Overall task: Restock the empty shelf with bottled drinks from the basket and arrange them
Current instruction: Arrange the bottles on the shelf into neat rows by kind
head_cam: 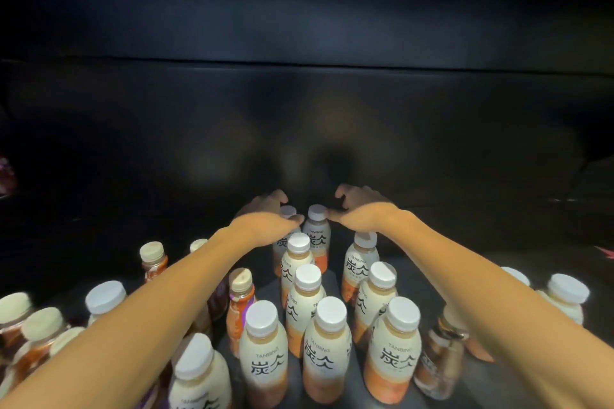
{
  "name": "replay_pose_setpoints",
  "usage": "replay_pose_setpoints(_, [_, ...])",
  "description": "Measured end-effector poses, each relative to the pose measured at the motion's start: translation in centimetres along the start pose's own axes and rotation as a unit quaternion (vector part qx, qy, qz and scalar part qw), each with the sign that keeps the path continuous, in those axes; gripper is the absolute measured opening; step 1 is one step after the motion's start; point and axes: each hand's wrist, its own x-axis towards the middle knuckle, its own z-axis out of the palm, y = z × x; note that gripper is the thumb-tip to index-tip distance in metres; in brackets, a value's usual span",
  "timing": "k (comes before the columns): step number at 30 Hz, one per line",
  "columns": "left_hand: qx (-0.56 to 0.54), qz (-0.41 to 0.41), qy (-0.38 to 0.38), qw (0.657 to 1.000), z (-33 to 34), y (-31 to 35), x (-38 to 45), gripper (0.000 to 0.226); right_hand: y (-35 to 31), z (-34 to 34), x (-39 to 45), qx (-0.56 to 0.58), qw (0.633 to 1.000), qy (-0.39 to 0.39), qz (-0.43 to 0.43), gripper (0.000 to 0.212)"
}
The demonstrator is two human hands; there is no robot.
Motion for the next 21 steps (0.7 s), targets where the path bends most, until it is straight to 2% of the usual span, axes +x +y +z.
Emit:
replay_pose_setpoints(3, [0.013,0.054,-0.03,0.998,-0.4,0.1,-1.0,0.038,0.7,-0.9,-1.5,-0.017,1.0,0.002,0.014,0.065])
replay_pose_setpoints(8, [0.043,0.122,-0.129,0.983,-0.3,0.2,-2.1,0.035,2.7,-0.3,-3.5,-0.051,0.999,-0.015,0.006,0.066])
replay_pose_setpoints(12, [0.047,0.135,-0.141,0.98,0.6,-0.3,-1.9,0.024,3.5,0.5,-4.1,-0.038,0.999,-0.014,0.008,0.064])
replay_pose_setpoints(17, [0.026,0.139,-0.132,0.981,1.2,-0.8,-1.8,0.035,4.2,1.8,-4.0,-0.019,1.0,-0.005,0.001,0.049])
replay_pose_setpoints(21, [0.026,0.136,-0.116,0.984,1.6,-0.9,-1.7,0.034,4.4,2.2,-3.7,-0.003,1.0,0.012,-0.005,0.043])
